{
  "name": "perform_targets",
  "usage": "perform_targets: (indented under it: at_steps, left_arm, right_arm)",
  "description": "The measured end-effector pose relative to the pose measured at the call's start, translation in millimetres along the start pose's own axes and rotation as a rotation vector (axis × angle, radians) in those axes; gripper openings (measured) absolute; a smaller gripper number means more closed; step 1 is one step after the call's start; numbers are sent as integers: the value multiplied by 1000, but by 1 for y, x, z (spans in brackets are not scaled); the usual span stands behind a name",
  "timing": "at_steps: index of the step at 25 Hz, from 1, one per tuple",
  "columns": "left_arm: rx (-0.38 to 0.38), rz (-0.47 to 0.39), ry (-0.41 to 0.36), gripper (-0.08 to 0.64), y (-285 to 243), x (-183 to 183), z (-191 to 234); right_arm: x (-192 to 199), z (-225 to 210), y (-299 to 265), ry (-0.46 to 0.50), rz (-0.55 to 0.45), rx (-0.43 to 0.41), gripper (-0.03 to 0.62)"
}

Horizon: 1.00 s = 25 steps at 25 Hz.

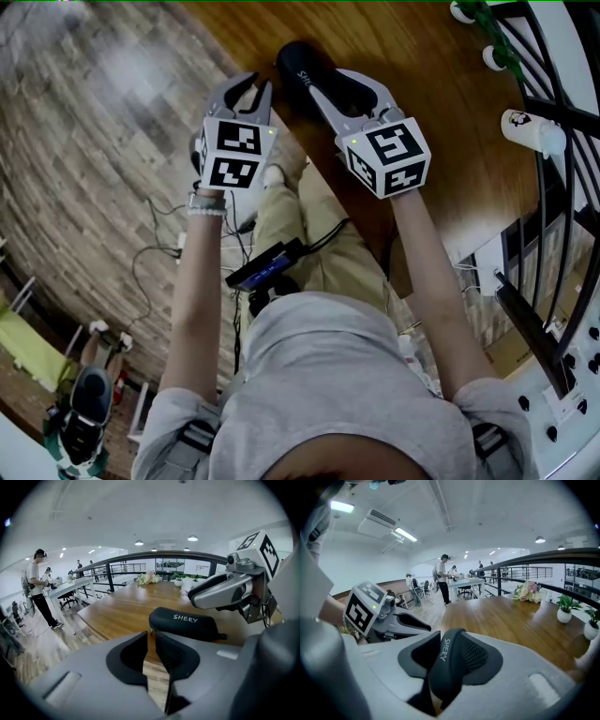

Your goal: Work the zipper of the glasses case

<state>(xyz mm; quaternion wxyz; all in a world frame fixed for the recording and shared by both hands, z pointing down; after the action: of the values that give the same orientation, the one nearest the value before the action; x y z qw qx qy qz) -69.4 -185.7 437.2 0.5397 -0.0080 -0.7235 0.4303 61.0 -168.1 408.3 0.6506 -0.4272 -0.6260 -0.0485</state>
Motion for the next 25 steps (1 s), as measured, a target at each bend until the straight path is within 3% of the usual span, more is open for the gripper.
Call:
perform_targets:
  at_steps: [4,10,25]
  left_arm:
    - [-19,-96,2,15,32,-22,-2]
    - [-26,-224,12,12,82,-53,-5]
    - [0,-381,-65,12,172,-97,-19]
  right_arm:
    - [-23,2,23,38,-81,81,-7]
    - [-53,14,62,101,-151,139,-3]
    - [-85,41,138,151,-249,193,-2]
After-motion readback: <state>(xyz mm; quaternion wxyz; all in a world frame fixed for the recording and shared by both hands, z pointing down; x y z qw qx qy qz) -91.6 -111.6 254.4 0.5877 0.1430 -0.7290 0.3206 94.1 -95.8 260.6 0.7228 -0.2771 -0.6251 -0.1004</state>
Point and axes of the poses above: the fingertips, and each gripper's own axes: y backward along the fingers, z to its left, x out of its underside, the point moved 5 cm from there along y, backward along the fingers, and after that the axes turned 1 degree about y, right-handed, at the moved point
